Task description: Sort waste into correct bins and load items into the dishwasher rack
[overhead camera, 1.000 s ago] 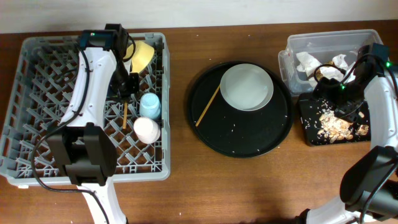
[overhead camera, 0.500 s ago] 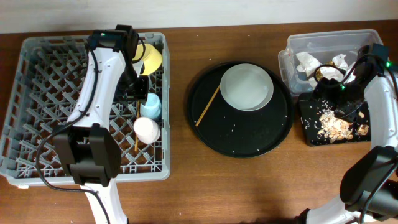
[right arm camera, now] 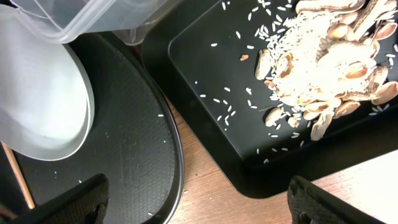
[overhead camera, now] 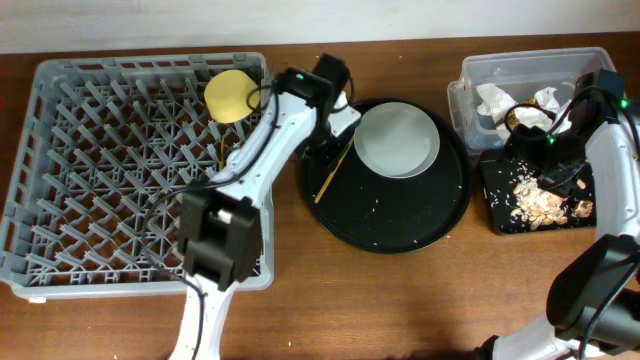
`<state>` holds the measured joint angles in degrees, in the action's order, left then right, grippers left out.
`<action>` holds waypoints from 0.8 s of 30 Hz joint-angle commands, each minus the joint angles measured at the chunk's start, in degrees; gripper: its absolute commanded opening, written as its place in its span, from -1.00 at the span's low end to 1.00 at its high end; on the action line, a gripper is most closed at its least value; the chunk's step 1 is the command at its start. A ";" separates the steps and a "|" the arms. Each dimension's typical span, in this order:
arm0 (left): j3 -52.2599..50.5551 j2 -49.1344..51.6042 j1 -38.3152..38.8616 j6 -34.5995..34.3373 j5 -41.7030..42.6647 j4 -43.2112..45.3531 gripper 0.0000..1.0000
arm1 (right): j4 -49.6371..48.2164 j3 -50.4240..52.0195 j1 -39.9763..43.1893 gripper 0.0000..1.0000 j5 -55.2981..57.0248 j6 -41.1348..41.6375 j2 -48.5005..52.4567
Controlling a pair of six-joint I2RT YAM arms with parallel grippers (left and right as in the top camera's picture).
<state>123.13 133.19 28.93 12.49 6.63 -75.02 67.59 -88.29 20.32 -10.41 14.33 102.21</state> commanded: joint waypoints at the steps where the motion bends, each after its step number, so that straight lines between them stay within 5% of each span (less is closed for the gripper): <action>1: -0.37 3.78 0.44 1.31 -0.39 1.36 -0.06 | 0.37 0.00 -0.04 0.85 -0.07 -0.57 -0.59; 9: -0.42 11.45 1.84 -1.29 -0.42 5.49 -0.44 | 0.59 0.00 -0.04 0.85 -0.04 -0.57 -0.59; 12: -0.42 12.11 1.81 -1.29 -0.44 6.25 -0.99 | 0.66 0.00 -0.04 0.84 -0.04 -0.57 -0.59; 17: 4.87 12.09 1.75 -1.27 -0.46 0.94 -0.98 | 0.63 0.00 -0.04 0.85 -0.04 -0.57 -0.59; 24: 35.87 11.54 -2.93 -4.79 -0.42 -21.70 -0.99 | 0.59 0.00 -0.04 0.85 -0.04 -0.57 -0.59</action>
<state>153.67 145.67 28.51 10.87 5.80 -95.57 68.07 -88.29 20.32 -10.41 14.13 102.21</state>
